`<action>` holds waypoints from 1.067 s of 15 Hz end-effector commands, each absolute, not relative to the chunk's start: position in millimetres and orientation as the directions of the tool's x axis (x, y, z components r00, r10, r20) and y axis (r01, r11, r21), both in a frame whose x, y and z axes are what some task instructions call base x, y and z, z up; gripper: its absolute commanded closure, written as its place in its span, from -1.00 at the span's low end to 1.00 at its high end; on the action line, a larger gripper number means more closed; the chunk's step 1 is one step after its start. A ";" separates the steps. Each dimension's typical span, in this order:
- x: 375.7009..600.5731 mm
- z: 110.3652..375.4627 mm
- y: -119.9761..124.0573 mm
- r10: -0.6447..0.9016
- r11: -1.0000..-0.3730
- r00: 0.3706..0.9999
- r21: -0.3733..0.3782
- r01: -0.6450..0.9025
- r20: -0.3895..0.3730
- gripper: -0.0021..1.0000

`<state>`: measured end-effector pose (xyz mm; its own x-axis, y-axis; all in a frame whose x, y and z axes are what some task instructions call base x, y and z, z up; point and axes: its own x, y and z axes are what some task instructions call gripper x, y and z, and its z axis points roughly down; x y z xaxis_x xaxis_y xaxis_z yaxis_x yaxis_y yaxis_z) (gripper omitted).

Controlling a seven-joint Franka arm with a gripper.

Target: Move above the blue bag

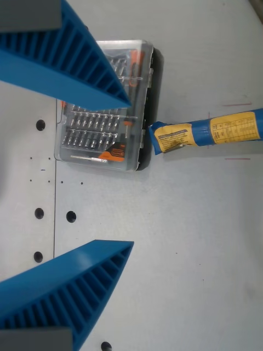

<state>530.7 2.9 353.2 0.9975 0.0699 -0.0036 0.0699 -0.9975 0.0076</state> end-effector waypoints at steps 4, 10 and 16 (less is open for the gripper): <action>530.6 354.7 2.9 0.070 -0.998 0.998 0.008 0.070 0.000 -1.00; 531.2 350.4 4.1 0.072 -0.997 0.997 0.011 0.072 0.003 -1.00; 533.4 335.3 8.5 0.072 -0.997 0.997 0.020 0.071 0.030 -1.00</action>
<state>533.9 5.5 338.5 0.9971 0.0736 -0.0175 0.0738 -0.9973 0.0071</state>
